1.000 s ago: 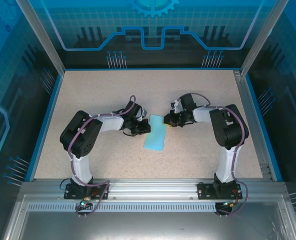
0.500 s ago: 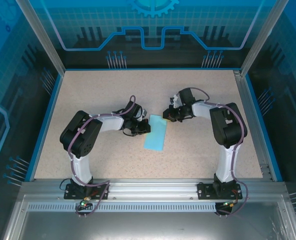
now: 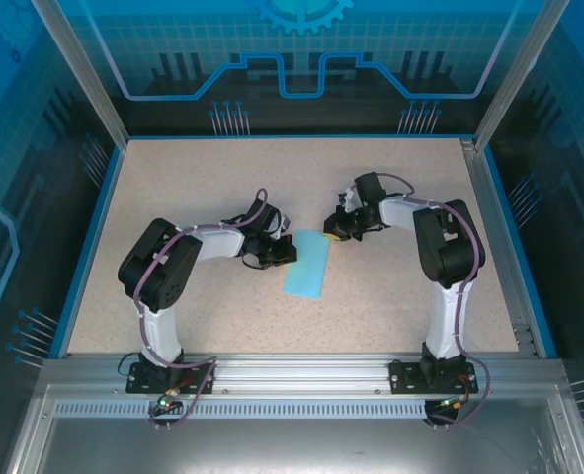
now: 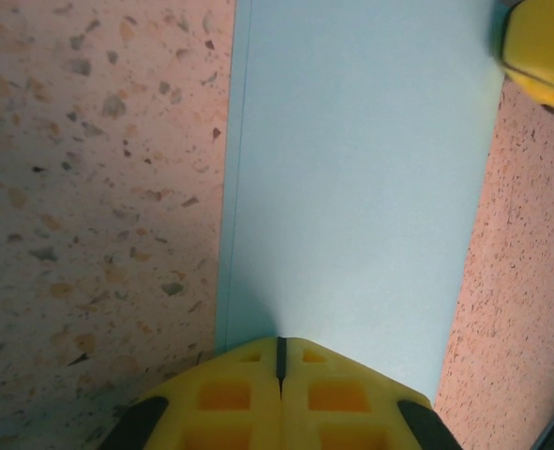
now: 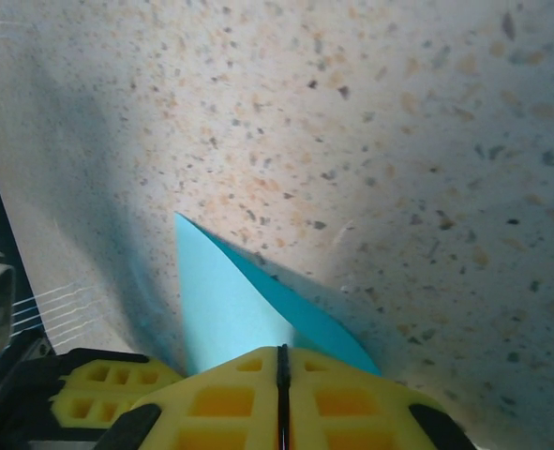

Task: Fold a paper plane with a square sheet of paper (pick it up from the middle)
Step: Fold the square sheet of paper in half at the center of the table.

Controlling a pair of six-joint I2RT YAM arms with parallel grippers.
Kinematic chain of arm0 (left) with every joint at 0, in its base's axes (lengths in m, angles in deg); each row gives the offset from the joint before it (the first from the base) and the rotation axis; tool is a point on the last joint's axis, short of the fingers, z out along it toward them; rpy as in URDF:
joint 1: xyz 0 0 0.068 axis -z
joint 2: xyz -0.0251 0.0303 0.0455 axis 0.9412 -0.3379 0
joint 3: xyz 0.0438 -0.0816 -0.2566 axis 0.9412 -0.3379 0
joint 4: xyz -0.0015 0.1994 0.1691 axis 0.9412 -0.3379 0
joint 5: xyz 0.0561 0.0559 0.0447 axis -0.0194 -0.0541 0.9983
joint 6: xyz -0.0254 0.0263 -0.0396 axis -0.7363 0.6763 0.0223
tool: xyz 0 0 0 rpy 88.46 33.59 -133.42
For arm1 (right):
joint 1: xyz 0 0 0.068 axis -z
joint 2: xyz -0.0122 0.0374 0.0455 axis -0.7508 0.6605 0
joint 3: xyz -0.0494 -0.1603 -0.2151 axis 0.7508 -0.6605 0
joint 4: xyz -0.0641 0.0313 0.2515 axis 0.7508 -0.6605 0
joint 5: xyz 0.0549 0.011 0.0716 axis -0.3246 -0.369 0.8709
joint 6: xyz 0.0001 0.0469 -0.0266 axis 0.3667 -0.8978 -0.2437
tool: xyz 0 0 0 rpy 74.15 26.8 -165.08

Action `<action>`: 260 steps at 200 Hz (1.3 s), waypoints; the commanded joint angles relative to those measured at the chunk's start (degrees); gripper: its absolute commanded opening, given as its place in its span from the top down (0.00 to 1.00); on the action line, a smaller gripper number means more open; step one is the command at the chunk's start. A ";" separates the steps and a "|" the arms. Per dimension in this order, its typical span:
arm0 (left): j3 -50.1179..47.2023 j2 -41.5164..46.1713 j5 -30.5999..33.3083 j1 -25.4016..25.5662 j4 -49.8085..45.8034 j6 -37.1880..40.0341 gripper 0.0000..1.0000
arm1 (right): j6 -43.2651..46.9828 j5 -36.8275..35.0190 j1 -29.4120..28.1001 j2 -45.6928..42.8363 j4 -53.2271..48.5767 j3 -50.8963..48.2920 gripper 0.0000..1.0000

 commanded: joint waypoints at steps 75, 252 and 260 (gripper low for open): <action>-1.03 -0.95 2.47 0.43 -7.20 1.55 1.00 | -2.79 -0.58 1.92 4.80 -1.85 2.12 0.91; 2.07 -0.26 1.75 0.44 -9.70 0.47 1.00 | -1.37 -1.65 2.54 -4.13 -6.05 4.58 0.89; 2.11 -0.06 1.46 0.37 -9.76 0.04 1.00 | -1.41 -1.74 2.15 -6.94 -5.01 2.28 0.92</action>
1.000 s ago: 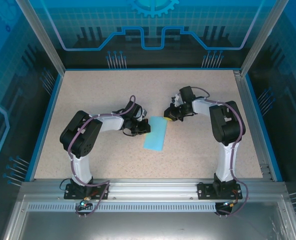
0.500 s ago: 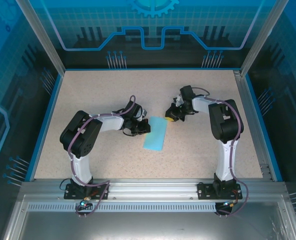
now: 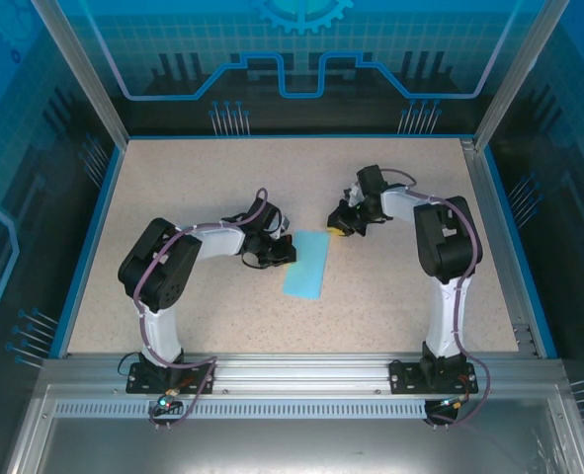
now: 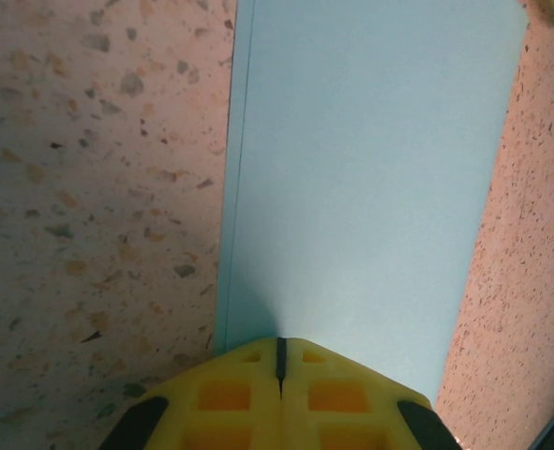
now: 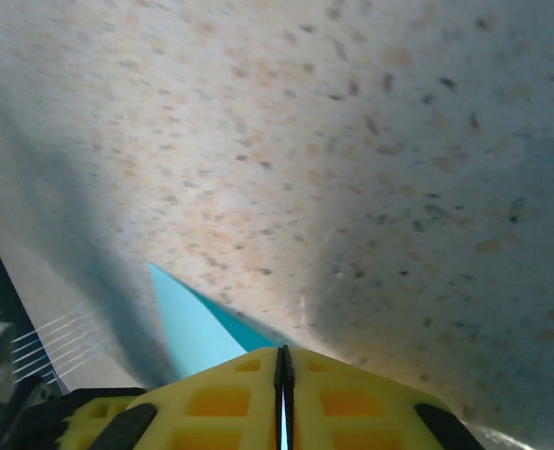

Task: Fold a paper plane with a square sheet of paper (pick it up from the middle)
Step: Fold the square sheet of paper in half at the center of the table.

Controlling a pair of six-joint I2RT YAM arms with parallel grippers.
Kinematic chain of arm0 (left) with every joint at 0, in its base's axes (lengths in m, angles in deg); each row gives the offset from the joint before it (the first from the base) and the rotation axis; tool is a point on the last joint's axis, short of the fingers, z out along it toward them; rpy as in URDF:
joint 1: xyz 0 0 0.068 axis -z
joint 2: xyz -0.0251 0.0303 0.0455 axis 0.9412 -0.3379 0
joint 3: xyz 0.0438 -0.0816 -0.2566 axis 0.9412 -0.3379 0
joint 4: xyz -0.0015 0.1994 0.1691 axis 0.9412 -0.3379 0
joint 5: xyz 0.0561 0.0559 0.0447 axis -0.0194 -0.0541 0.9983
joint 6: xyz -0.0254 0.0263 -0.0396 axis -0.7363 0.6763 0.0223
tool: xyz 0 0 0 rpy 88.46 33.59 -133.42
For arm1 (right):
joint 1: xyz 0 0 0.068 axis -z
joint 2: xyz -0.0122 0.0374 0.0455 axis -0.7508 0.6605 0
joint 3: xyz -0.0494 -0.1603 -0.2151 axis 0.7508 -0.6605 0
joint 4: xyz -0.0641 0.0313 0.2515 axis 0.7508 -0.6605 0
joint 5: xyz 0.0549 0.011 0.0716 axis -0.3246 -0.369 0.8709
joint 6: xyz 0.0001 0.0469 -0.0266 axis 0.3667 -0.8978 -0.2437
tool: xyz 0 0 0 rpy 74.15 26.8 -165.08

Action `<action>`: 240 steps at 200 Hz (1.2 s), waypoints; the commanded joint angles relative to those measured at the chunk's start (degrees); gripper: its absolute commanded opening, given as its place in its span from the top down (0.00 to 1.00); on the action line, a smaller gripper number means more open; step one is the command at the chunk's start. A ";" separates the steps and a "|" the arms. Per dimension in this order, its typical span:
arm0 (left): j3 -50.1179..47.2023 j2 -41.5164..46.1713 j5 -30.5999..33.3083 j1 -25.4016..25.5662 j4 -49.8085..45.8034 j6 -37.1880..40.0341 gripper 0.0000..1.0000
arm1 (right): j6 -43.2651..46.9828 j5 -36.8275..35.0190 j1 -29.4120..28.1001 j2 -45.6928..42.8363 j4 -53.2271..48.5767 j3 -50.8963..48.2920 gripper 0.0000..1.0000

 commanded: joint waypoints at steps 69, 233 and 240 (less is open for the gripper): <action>2.59 -1.16 -1.49 0.42 -4.25 -0.23 1.00 | -4.93 4.13 -7.31 -21.45 13.38 -26.00 0.94; 0.79 0.72 -2.66 0.31 -3.89 0.46 1.00 | -12.22 -3.62 -20.37 -21.54 24.51 -43.17 0.93; 0.73 0.93 -2.61 0.42 -3.92 0.57 1.00 | -12.18 -3.82 -20.39 -21.90 24.19 -43.22 0.93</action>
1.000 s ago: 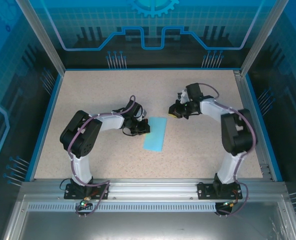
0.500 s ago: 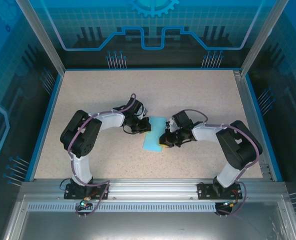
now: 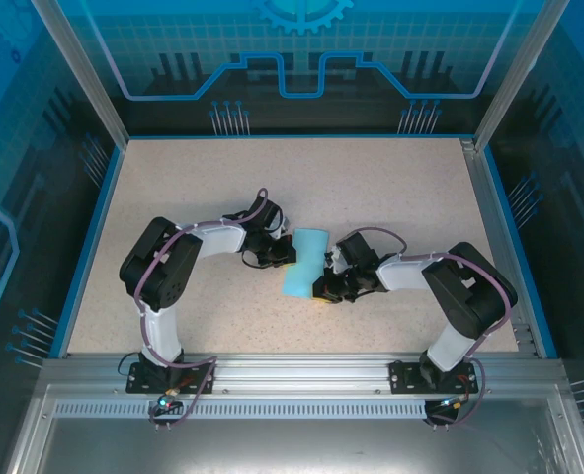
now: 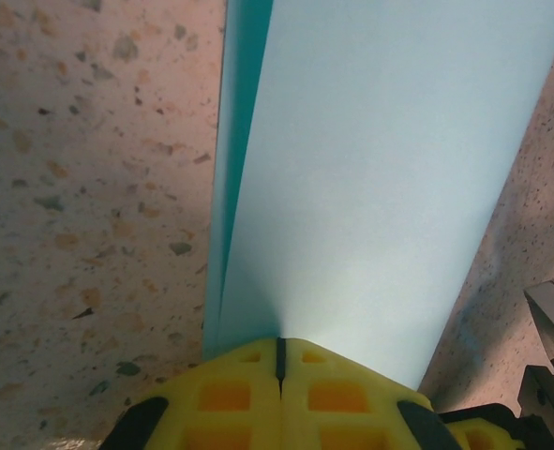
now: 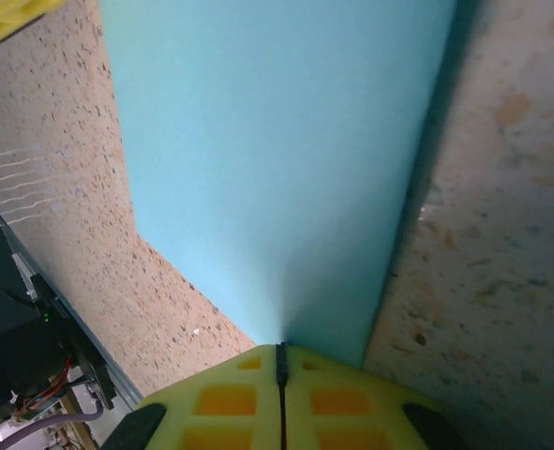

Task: Fold a paper plane with a square sheet of paper (pick it up from the middle)
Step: Fold the square sheet of paper in half at the center of the table.

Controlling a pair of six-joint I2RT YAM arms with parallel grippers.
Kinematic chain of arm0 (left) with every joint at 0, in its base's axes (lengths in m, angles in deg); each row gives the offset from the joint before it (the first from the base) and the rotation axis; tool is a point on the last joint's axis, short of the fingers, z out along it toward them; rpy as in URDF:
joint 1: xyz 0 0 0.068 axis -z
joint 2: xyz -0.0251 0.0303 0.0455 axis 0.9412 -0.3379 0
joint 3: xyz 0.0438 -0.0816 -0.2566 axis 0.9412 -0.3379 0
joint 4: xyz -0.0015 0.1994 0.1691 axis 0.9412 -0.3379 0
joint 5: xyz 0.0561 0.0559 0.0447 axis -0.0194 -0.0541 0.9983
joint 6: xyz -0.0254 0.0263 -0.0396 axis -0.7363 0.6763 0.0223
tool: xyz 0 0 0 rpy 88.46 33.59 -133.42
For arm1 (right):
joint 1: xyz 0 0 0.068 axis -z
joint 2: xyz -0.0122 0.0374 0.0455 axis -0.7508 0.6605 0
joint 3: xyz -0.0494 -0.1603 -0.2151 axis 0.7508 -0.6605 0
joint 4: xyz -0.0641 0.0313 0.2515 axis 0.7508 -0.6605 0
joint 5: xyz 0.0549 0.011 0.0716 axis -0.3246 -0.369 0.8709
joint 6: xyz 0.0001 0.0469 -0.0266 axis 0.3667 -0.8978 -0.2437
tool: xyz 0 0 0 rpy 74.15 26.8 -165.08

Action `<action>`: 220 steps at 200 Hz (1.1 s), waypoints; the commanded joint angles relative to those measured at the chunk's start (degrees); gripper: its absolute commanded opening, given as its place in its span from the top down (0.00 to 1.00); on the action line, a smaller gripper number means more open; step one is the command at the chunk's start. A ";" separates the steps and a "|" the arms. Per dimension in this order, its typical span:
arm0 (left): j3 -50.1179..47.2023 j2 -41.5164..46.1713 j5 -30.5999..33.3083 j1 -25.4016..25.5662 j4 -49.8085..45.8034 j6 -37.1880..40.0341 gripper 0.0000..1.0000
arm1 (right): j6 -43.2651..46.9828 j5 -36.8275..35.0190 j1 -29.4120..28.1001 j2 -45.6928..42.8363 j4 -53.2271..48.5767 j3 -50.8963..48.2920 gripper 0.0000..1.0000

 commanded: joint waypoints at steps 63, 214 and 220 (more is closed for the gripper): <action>-1.50 8.29 2.81 0.23 -1.49 0.24 0.88 | 2.33 -15.29 -0.42 -13.63 -9.49 2.46 0.90; -2.06 6.57 -10.14 -7.40 3.83 -6.15 0.44 | -0.05 -5.81 4.77 1.77 -5.78 13.26 0.58; -2.00 6.39 -10.22 -7.40 3.65 -6.21 0.44 | -0.02 -5.56 4.77 2.43 -6.05 13.25 0.59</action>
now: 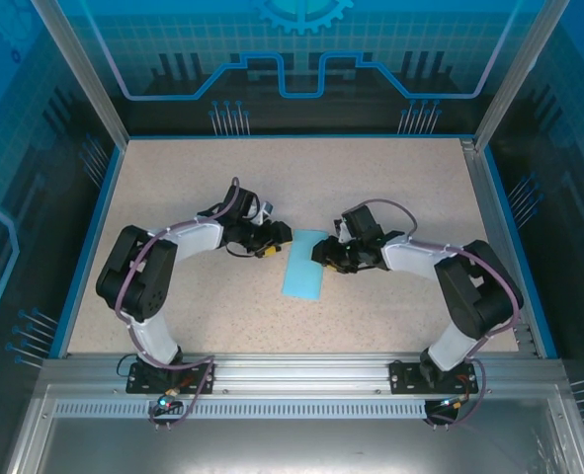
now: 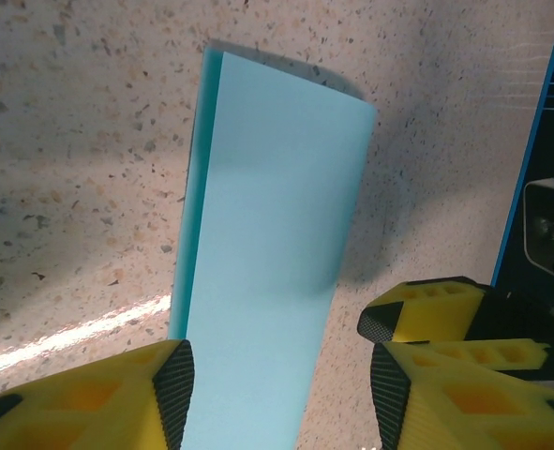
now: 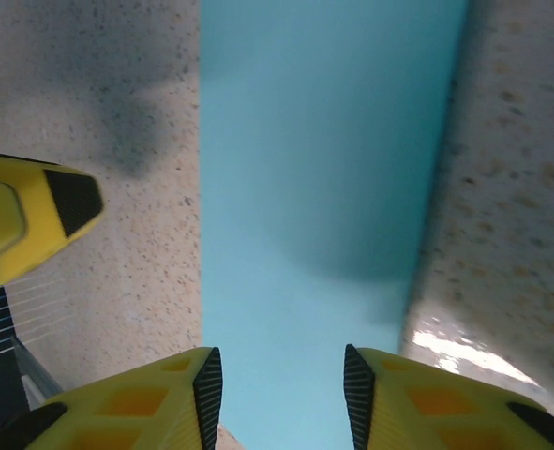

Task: Fold a paper plane with a square sheet of paper (pick it up from the middle)
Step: Fold the square sheet of paper in half at the center of the table, then fold the triangle a second time at the center of the table.

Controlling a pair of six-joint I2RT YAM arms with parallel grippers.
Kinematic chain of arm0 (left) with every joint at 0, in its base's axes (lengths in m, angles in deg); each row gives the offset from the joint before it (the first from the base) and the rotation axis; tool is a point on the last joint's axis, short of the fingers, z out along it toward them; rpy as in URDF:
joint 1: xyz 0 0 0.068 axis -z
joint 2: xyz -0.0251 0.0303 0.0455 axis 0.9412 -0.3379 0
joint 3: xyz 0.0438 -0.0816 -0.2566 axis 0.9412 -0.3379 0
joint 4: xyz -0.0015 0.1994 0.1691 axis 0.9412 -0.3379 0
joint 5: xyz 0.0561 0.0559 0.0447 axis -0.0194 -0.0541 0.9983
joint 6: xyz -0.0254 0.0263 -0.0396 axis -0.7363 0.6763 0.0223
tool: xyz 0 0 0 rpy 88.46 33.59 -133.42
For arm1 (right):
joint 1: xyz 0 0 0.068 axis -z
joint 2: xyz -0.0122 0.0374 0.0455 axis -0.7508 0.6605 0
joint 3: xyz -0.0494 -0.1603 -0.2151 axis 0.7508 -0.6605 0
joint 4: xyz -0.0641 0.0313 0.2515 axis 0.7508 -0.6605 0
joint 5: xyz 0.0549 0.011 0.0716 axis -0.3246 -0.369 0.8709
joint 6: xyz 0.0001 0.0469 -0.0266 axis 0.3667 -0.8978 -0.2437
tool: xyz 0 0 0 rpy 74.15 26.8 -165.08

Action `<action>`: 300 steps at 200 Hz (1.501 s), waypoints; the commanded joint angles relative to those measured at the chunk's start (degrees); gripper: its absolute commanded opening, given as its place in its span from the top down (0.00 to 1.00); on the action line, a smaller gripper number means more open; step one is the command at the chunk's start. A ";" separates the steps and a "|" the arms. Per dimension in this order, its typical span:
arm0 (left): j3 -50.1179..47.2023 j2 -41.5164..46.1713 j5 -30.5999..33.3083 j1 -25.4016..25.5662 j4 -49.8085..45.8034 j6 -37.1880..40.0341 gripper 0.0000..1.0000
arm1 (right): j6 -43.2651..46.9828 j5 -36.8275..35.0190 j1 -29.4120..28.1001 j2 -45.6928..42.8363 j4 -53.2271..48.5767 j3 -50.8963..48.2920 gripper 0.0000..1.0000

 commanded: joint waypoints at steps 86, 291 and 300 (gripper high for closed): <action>3.00 -2.81 -3.01 0.62 -2.61 -1.29 0.42 | 0.56 -0.18 -0.16 5.37 -2.33 0.68 0.59; -13.63 7.24 -4.08 4.36 0.68 -15.93 0.43 | 0.37 0.51 0.97 5.65 0.62 -2.99 0.58; -13.77 6.78 -4.54 4.50 1.89 -16.48 0.44 | 0.36 0.51 1.01 5.75 0.72 -2.97 0.58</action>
